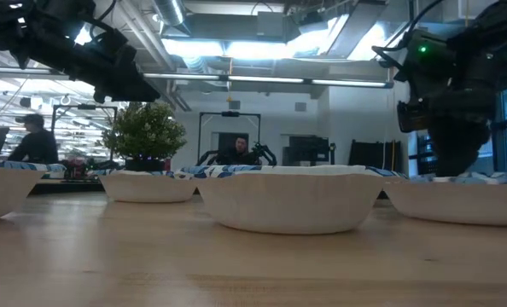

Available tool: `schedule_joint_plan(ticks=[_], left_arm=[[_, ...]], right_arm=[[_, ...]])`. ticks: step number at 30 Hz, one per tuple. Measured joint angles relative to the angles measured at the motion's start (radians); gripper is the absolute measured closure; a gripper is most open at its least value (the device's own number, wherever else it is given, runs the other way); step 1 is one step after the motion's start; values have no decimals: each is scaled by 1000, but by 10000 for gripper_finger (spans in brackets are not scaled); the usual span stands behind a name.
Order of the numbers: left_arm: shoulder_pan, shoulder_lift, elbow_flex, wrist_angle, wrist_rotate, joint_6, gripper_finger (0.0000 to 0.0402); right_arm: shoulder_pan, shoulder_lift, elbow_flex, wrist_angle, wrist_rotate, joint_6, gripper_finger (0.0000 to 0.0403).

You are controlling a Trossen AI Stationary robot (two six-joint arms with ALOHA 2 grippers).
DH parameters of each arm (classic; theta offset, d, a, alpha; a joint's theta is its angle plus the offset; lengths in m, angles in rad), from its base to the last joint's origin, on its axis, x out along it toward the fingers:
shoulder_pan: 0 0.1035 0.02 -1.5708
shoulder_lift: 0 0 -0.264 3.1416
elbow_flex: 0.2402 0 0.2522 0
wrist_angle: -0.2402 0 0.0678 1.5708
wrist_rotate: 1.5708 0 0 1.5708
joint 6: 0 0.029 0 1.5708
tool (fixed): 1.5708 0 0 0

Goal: Nest bowls inside each other
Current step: Stack the white bowl on top of the other white bowl

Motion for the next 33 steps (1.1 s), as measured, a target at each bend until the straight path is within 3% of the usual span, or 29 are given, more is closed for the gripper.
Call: schedule_joint_plan(ticks=[13, 23, 33], left_arm=[[0, 0, 0, 0, 0, 0, 292], [0, 0, 0, 0, 0, 0, 292], [0, 0, 0, 0, -10, 0, 292]], right_arm=[[0, 0, 179, -16, -22, -32, 364], [-1, 0, 372, -141, 12, -79, 364], [49, 98, 414, -34, -3, -53, 364]])
